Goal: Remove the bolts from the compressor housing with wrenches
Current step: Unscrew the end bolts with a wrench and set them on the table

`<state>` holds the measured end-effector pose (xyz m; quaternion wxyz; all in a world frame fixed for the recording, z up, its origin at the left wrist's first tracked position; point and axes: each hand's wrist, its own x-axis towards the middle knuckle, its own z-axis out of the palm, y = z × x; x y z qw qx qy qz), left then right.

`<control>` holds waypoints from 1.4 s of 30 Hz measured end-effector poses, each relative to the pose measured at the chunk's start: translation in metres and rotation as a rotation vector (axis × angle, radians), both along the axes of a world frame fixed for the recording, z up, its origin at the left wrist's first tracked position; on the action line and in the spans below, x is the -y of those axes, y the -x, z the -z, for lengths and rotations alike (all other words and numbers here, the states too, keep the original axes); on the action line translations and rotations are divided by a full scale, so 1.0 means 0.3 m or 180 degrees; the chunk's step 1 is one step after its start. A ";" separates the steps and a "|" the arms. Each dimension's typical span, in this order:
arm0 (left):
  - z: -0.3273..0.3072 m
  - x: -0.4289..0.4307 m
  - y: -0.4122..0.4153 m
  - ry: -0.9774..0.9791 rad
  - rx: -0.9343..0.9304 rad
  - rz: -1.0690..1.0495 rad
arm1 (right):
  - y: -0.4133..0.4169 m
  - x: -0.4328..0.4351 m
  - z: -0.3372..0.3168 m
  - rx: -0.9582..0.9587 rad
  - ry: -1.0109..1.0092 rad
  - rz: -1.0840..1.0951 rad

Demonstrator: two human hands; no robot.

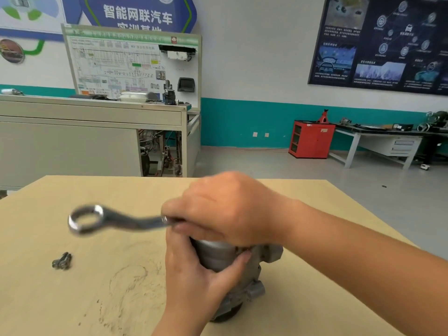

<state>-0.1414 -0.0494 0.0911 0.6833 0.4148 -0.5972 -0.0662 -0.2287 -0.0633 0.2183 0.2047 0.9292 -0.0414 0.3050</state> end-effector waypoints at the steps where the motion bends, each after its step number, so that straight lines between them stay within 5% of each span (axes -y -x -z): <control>1: 0.002 0.008 0.003 -0.0060 0.0103 -0.0136 | 0.008 -0.011 0.031 -0.0085 -0.0183 -0.0078; 4: 0.021 0.029 -0.001 -0.0046 0.0046 -0.0104 | 0.054 -0.035 0.108 -0.0011 -0.0639 -0.0367; 10: 0.006 0.004 -0.003 0.0086 -0.0167 0.0398 | 0.192 -0.088 0.247 0.1238 -0.1075 -0.0601; 13: -0.011 -0.003 -0.003 0.0119 -0.0029 0.0314 | 0.193 -0.119 0.331 0.2631 -0.1318 -0.0759; 18: -0.024 -0.014 0.005 0.0157 -0.0030 0.0350 | 0.209 -0.067 0.248 0.5558 -0.3168 -0.1558; 21: -0.025 -0.015 0.003 0.0151 -0.0034 0.0389 | 0.209 0.078 0.143 0.6104 -0.4189 -0.1187; 24: -0.030 -0.021 0.001 0.0111 -0.0054 0.0423 | 0.167 0.200 0.070 0.5471 -0.4789 -0.0260; 30: -0.039 -0.026 0.007 0.0103 -0.0049 0.0389 | 0.148 0.281 0.013 0.3264 -0.4591 0.1298; 36: -0.033 -0.019 0.005 0.0141 -0.0059 0.0307 | 0.091 0.293 -0.040 0.1918 -0.4202 0.1724; 42: -0.016 -0.008 0.000 0.0192 -0.0041 0.0316 | 0.026 0.268 -0.071 0.1247 -0.3549 0.1744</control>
